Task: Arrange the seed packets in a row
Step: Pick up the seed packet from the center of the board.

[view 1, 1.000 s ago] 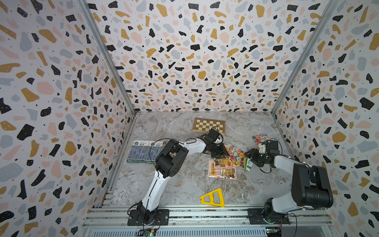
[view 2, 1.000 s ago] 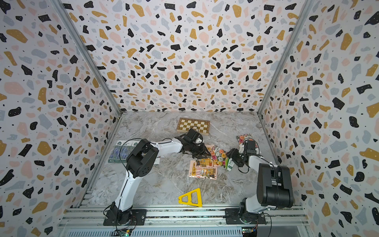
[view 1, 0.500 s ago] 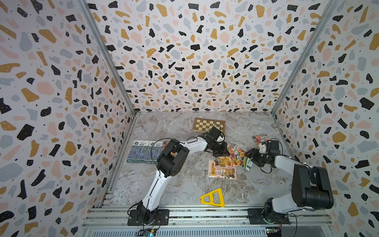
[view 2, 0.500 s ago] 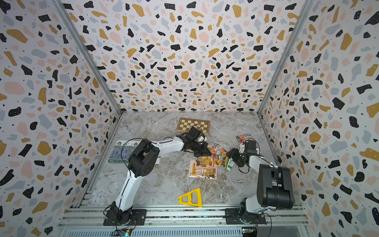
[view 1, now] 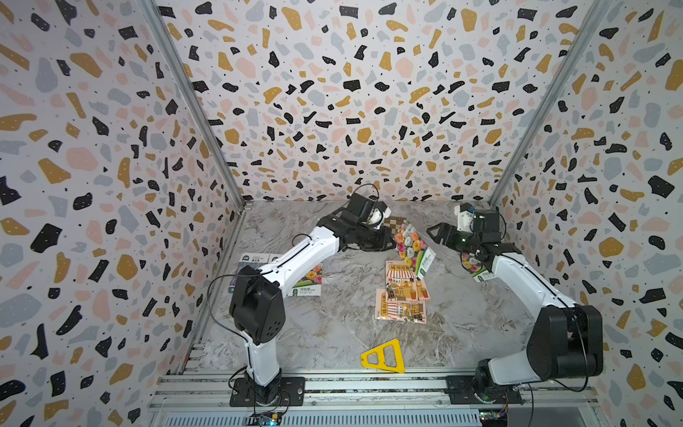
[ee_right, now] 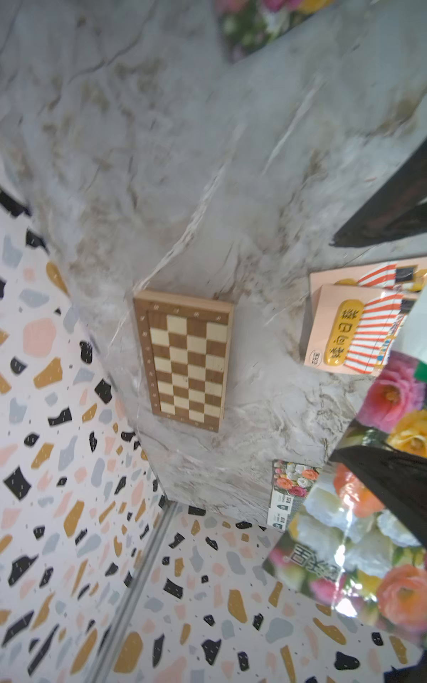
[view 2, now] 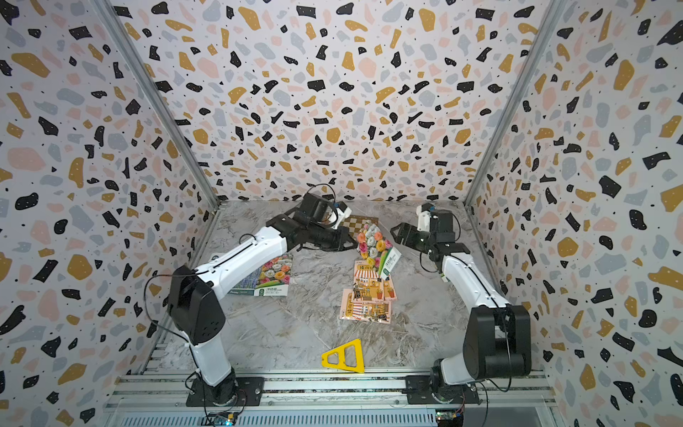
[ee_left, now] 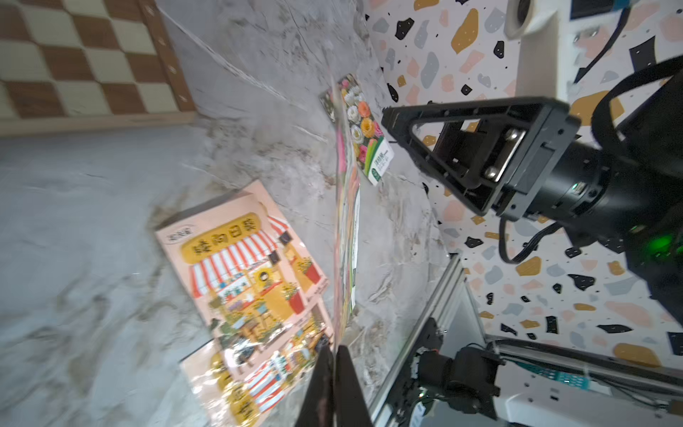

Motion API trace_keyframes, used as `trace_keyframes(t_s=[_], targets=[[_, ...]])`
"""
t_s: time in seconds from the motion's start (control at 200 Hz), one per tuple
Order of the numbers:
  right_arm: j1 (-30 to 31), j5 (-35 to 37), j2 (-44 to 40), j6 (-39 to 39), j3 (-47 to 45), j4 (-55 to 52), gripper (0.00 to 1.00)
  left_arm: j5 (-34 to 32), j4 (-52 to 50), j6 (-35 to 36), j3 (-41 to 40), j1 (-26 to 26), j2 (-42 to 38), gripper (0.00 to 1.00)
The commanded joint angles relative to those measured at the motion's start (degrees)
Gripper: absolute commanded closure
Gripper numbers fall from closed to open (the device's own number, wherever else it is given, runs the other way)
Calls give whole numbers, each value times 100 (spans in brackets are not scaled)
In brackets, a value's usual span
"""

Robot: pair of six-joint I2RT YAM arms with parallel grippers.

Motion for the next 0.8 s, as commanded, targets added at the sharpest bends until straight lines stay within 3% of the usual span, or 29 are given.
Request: trace_keyframes(t_s=[0.0, 0.3, 0.646, 0.796], targets=[[341, -166, 268, -375, 630, 27, 14, -379, -885, 974, -62, 345, -270, 100], [979, -1896, 1162, -1746, 1718, 378, 11, -183, -1750, 1858, 261, 1199, -697, 100], [1723, -2335, 2291, -2820, 2864, -79, 5, 435, -1960, 2180, 460, 1338, -737, 100], [1843, -3148, 2810, -3277, 3385, -602, 6, 422, -2090, 2365, 531, 1347, -737, 100]])
